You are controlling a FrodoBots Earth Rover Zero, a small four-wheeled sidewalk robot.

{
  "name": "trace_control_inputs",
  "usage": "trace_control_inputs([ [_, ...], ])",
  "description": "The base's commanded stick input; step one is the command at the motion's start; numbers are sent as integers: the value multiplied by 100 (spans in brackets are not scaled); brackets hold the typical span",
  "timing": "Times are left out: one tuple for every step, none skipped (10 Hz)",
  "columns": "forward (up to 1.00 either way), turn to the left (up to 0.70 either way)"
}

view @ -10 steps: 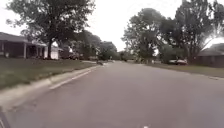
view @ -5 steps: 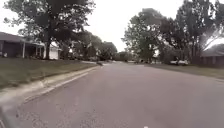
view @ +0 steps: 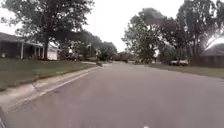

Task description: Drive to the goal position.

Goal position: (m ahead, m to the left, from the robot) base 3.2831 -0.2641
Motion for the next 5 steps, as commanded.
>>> trace_control_inputs([
  [70,0],
  [70,0],
  [70,0],
  [70,0],
  [70,0],
])
